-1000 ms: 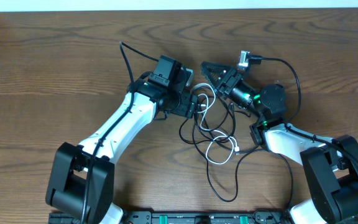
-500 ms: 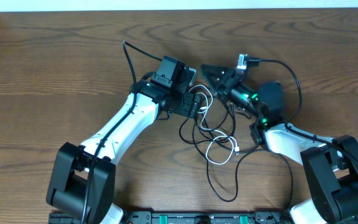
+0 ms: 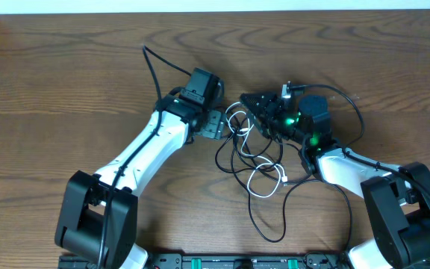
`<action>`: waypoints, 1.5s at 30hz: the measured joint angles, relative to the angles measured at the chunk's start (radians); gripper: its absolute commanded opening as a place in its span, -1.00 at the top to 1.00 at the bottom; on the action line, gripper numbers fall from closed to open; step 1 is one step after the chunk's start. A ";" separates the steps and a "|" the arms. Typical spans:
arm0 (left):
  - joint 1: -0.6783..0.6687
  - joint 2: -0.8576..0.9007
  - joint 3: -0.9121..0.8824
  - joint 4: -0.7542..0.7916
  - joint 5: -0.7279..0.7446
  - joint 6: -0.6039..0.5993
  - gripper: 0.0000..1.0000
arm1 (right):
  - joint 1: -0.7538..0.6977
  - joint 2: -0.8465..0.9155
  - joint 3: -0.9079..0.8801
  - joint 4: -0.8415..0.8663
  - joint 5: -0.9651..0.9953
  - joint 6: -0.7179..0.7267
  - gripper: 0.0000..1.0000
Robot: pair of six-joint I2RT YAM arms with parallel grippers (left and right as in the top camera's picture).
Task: Untangle cables
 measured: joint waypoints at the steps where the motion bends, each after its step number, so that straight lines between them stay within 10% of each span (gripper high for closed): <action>1: 0.010 0.000 0.000 -0.003 -0.014 -0.002 -0.60 | 0.001 0.000 0.000 -0.014 0.003 0.000 -0.64; 8: 0.076 0.000 0.000 -0.006 -0.057 -0.031 -0.60 | 0.039 0.000 0.000 -0.059 0.071 -0.003 -0.98; 45: 0.124 0.000 0.000 -0.006 -0.068 -0.041 -0.60 | 0.200 0.000 0.000 -0.098 0.473 0.005 -0.99</action>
